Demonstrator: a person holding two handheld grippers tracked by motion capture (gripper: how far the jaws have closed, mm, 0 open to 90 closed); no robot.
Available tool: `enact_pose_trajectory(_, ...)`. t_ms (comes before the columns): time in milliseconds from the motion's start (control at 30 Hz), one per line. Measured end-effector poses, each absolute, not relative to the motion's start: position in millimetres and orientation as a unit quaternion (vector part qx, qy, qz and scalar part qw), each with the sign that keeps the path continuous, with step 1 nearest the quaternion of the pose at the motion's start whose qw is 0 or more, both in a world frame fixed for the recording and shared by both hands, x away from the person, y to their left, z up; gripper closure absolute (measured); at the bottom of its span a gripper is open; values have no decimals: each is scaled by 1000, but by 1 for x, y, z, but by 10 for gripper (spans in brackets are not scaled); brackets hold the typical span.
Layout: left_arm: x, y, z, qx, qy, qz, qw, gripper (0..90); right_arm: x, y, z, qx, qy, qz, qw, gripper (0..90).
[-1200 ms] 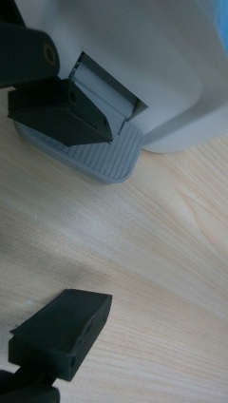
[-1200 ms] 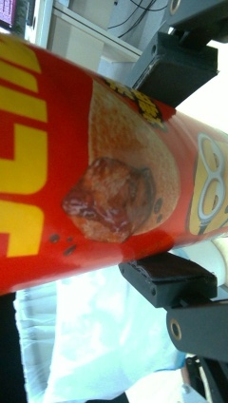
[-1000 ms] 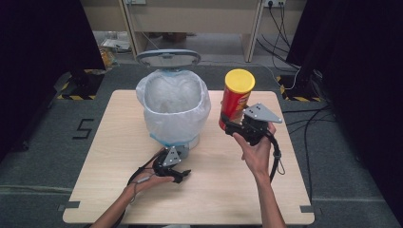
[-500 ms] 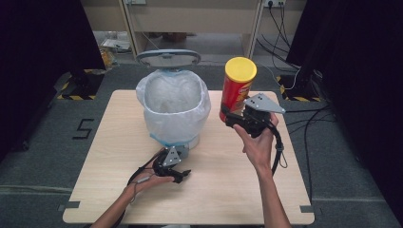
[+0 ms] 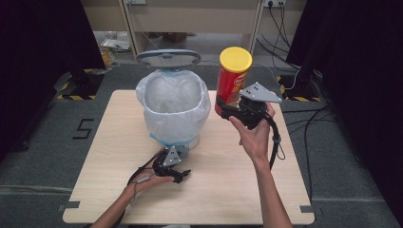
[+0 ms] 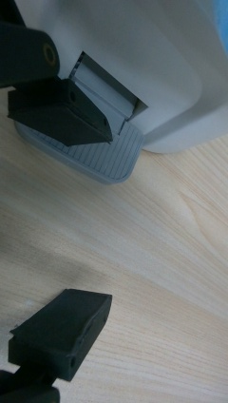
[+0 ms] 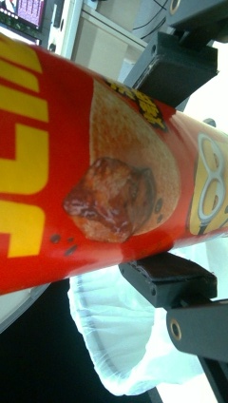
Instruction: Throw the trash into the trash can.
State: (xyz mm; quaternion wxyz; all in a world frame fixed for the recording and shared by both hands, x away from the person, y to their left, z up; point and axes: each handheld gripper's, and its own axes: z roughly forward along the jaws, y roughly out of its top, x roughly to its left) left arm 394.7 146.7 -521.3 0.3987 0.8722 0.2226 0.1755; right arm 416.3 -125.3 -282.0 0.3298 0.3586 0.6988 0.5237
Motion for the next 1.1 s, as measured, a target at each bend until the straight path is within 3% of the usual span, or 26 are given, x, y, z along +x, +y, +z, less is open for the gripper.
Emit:
enact_pose_trajectory(467,395,147,-521,872,222,176,399,188,433,-86,-249,332,707,533,324,251)
enact_pose_trajectory(1100,395,147,-521,873,220,177,399,189,447,-49,-245,317,722,537,298,251)
